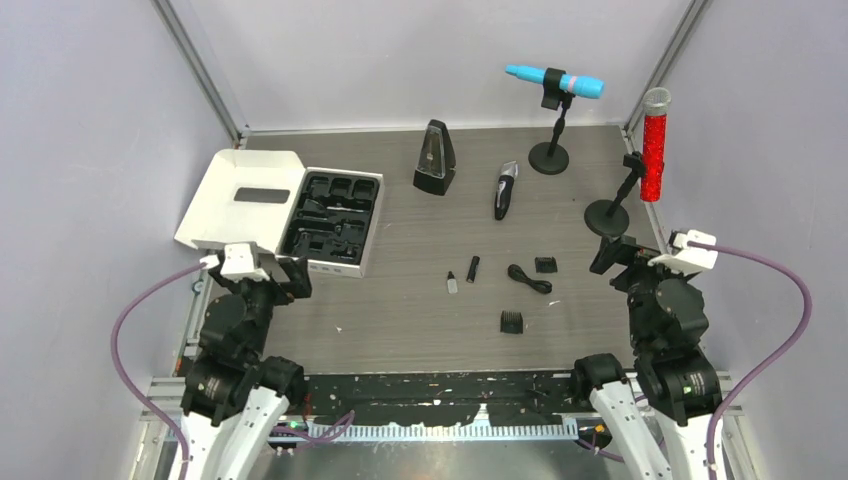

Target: Sort the hair-cutting tools

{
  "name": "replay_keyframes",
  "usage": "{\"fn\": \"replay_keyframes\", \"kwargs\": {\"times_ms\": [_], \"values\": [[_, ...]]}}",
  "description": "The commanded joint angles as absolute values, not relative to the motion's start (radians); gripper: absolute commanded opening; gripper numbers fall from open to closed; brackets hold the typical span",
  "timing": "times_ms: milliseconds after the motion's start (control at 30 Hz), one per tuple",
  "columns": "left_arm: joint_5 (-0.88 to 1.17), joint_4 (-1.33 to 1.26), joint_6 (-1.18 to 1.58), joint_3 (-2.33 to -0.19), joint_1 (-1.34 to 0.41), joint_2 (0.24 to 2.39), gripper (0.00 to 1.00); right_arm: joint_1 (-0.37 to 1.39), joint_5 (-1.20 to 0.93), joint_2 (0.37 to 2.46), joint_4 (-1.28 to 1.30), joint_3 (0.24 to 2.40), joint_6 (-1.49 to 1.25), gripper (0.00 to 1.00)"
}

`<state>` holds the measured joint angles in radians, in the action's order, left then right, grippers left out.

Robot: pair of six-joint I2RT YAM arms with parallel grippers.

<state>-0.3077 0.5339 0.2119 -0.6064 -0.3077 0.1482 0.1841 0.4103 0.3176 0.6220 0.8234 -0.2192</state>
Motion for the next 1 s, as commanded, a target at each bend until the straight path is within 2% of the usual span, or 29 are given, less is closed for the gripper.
{"fn": "replay_keyframes", "kwargs": {"times_ms": [0, 267, 433, 667, 967], "values": [[-0.248, 0.536, 0.232, -0.686, -0.310, 0.274, 0.99, 0.190, 0.476, 0.245, 0.612, 0.798, -0.222, 0.95], [-0.219, 0.548, 0.289, -0.851, -0.310, 0.619, 0.99, 0.190, 0.466, 0.080, 0.560, 0.693, -0.221, 0.95], [-0.135, 0.570, 0.313, -1.019, -0.310, 0.932, 0.99, 0.189, 0.443, 0.074, 0.563, 0.686, -0.237, 0.95], [-0.117, 0.561, 0.323, -1.239, -0.310, 1.326, 0.99, 0.196, 0.426, 0.073, 0.561, 0.683, -0.227, 0.95], [-0.020, 0.537, 0.297, -1.435, -0.310, 1.681, 0.99, 0.268, 0.496, 0.043, 0.568, 0.675, -0.199, 0.95]]}}
